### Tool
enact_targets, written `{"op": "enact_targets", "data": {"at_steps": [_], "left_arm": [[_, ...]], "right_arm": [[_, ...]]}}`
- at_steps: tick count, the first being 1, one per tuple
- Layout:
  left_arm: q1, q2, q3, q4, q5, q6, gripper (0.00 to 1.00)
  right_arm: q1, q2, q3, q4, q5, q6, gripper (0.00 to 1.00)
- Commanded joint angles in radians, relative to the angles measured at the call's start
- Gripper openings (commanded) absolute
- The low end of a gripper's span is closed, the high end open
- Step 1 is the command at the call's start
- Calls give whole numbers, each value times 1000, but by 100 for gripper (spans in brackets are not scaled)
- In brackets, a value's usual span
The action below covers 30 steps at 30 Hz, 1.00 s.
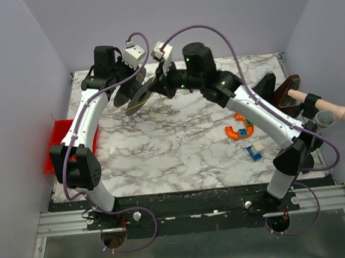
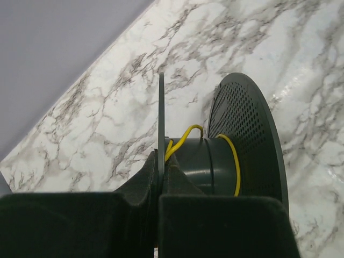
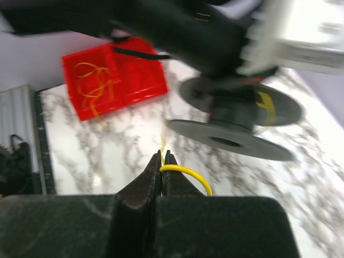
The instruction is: Wrap the cables
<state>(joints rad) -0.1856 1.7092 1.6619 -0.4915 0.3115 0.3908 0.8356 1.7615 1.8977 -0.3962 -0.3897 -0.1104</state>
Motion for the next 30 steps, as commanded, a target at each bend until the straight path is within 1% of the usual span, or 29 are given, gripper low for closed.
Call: {"op": "enact_targets", "data": {"at_steps": [1, 4, 7, 10, 12, 15, 17, 19, 22, 26, 30], "left_arm": [[0, -120, 21, -126, 257, 169, 0], [-5, -131, 18, -235, 331, 239, 0], [-15, -131, 25, -332, 345, 292, 0], [-28, -134, 15, -351, 333, 287, 0], [-35, -140, 10, -352, 347, 278, 0], [-38, -146, 33, -372, 380, 258, 0], [-37, -145, 65, -397, 383, 250, 0], [-31, -143, 113, -436, 397, 255, 0], [-25, -143, 182, -530, 452, 295, 0], [-26, -129, 277, -627, 543, 295, 0], [-26, -123, 367, -604, 567, 199, 0]], "right_arm": [[-105, -53, 14, -102, 21, -75, 1], [-139, -57, 20, -115, 72, -170, 1], [-165, -39, 56, -145, 115, -224, 1], [-170, -17, 113, -141, 25, -238, 1], [-170, -7, 141, -112, -38, -215, 1], [-179, 6, 140, -98, 27, -227, 1], [-211, -3, 98, -96, 51, -245, 1], [-269, -29, 31, -87, 38, -238, 1], [-364, -112, -116, -12, -12, -226, 1], [-421, -174, -245, 59, -60, -281, 1], [-447, -174, -314, 97, -90, -262, 1]]}}
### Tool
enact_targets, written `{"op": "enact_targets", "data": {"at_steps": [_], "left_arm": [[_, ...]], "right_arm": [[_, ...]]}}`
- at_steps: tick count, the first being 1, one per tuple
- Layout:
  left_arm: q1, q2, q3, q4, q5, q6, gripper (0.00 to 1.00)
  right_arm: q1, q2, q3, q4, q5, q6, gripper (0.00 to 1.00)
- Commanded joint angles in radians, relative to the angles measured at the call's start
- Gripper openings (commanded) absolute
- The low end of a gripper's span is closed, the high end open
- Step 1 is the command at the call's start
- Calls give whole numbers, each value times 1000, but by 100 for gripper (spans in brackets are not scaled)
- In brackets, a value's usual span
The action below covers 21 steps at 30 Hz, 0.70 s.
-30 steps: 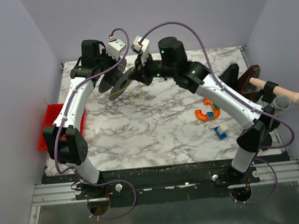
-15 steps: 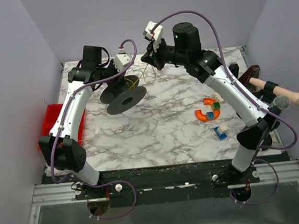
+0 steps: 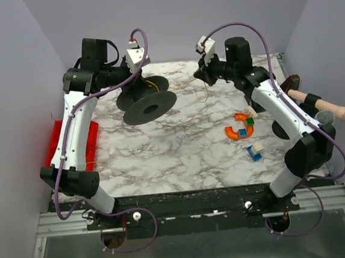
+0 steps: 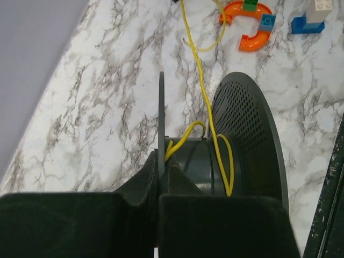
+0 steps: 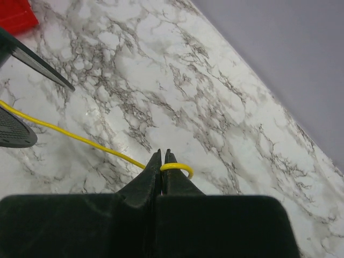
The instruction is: Wrap the cables
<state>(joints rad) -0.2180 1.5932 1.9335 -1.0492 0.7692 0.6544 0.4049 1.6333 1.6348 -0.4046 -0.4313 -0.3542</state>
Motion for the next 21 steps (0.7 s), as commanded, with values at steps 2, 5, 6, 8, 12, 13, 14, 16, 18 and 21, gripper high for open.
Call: {"op": "enact_targets", "data": {"at_steps": [2, 5, 6, 8, 12, 13, 14, 16, 18, 21], "left_arm": [[6, -1, 168, -5, 122, -163, 0], [6, 7, 295, 127, 111, -384, 0], [6, 5, 335, 177, 95, -453, 0], [6, 7, 395, 256, 47, -560, 0], [6, 20, 478, 328, 38, -743, 0], [5, 21, 486, 356, 47, -789, 0], [5, 24, 496, 380, 50, -826, 0], [3, 37, 537, 405, 48, -890, 0], [3, 54, 582, 407, 42, -917, 0], [3, 62, 599, 422, 32, -935, 0]], "right_arm": [[-24, -49, -108, 163, -99, 21, 1], [-28, -56, -180, 298, -219, 136, 1], [-28, -55, -200, 370, -278, 199, 1], [-23, -50, -248, 569, -378, 350, 1], [17, -32, -328, 915, -437, 579, 2], [26, -18, -325, 955, -440, 602, 3], [34, -6, -310, 978, -446, 627, 5], [49, 26, -288, 1035, -452, 684, 9], [63, 51, -282, 1122, -466, 739, 16], [84, 71, -277, 1225, -460, 793, 26]]}}
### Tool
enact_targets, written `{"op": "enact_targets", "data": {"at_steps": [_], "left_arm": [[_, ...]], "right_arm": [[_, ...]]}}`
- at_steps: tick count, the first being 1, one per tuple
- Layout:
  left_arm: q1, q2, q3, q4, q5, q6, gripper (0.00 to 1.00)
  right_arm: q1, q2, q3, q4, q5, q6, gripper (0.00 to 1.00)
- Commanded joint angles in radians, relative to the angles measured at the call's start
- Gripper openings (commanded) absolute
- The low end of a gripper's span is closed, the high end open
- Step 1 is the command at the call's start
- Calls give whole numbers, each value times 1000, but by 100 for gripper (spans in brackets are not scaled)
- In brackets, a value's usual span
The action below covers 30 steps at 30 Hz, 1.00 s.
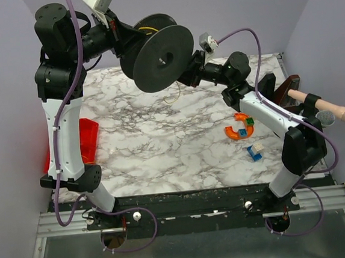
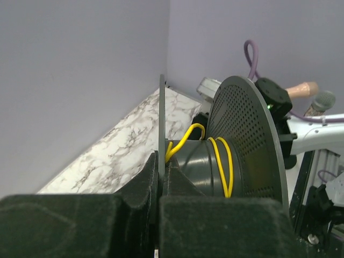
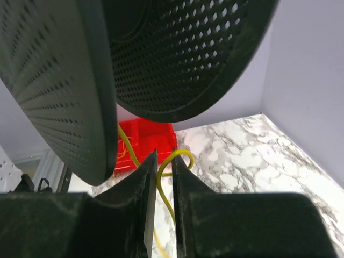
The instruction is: Wrap the cables
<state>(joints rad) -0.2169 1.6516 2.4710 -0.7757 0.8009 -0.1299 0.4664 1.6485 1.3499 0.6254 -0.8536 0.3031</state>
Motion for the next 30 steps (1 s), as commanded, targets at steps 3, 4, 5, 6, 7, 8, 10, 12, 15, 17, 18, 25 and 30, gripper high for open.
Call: {"op": "enact_targets", "data": {"at_steps": [3, 4, 5, 6, 7, 8, 10, 12, 15, 17, 18, 25, 30], "left_arm": [[2, 11, 77, 150, -12, -154, 0], [2, 10, 81, 147, -14, -154, 0], [2, 14, 89, 148, -19, -154, 0], [4, 17, 103, 148, -23, -154, 0], [2, 23, 117, 150, -26, -154, 0], [4, 28, 130, 148, -28, -151, 0], [4, 33, 144, 151, -45, -146, 0], [4, 39, 151, 151, -54, -137, 0], [4, 43, 164, 151, -55, -125, 0], [5, 46, 169, 154, -58, -120, 0], [5, 48, 175, 153, -58, -117, 0], [7, 57, 198, 164, -103, -112, 0], [7, 59, 198, 179, -88, -119, 0]], "right_arm": [[28, 63, 0, 243, -4, 171, 33], [29, 62, -6, 256, 11, 177, 35], [29, 60, -15, 260, 24, 180, 37], [29, 62, -18, 258, 34, 179, 39], [29, 62, -26, 254, 39, 180, 41], [29, 63, -35, 249, 39, 179, 43], [29, 59, -61, 244, 42, 179, 45], [29, 47, -99, 244, 57, 177, 45], [29, 13, -155, 209, 88, 136, 49], [29, -7, -175, 171, 105, 93, 49], [29, -15, -182, 151, 113, 70, 49], [29, -113, -262, 122, 143, -18, 58], [32, -232, -362, 109, 159, -194, 66]]}}
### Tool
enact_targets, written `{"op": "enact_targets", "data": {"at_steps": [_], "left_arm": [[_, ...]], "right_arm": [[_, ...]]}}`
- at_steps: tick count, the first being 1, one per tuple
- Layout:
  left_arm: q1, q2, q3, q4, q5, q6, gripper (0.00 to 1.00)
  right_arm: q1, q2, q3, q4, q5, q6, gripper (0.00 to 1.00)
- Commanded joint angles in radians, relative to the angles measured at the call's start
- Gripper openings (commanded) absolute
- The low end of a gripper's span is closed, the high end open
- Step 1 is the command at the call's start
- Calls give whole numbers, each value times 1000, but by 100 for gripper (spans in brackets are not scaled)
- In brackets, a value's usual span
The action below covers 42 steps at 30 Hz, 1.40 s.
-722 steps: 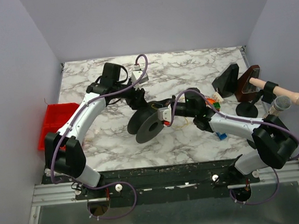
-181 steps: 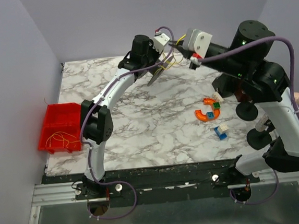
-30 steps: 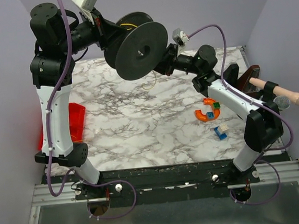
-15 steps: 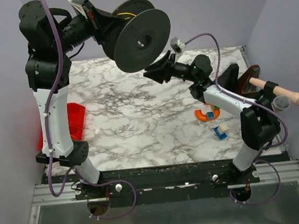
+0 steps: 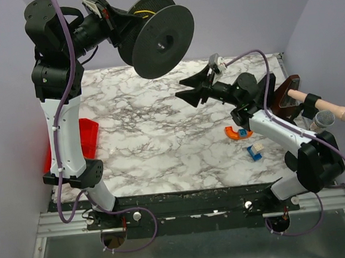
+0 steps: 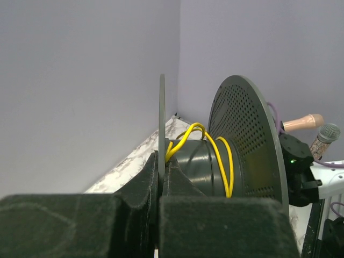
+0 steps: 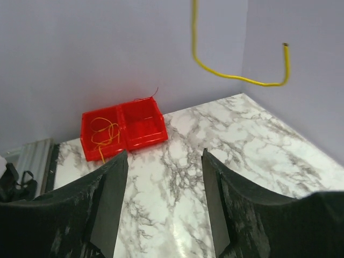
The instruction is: Wrap the cables
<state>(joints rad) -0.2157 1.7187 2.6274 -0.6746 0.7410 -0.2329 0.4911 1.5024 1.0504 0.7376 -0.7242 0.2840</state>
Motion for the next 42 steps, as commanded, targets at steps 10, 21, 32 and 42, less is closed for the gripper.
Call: {"op": "enact_targets", "data": {"at_steps": [10, 21, 32, 42], "left_arm": [[7, -16, 40, 141, -5, -48, 0], [7, -28, 34, 135, -14, -31, 0], [7, -27, 33, 158, 9, -45, 0], [7, -25, 31, 155, 11, -34, 0]], "right_arm": [[81, -39, 23, 94, 74, -526, 72], [127, 45, 145, 75, -32, -528, 71], [127, 131, 227, 68, 83, -525, 73], [138, 214, 310, 16, 42, -569, 72]]}}
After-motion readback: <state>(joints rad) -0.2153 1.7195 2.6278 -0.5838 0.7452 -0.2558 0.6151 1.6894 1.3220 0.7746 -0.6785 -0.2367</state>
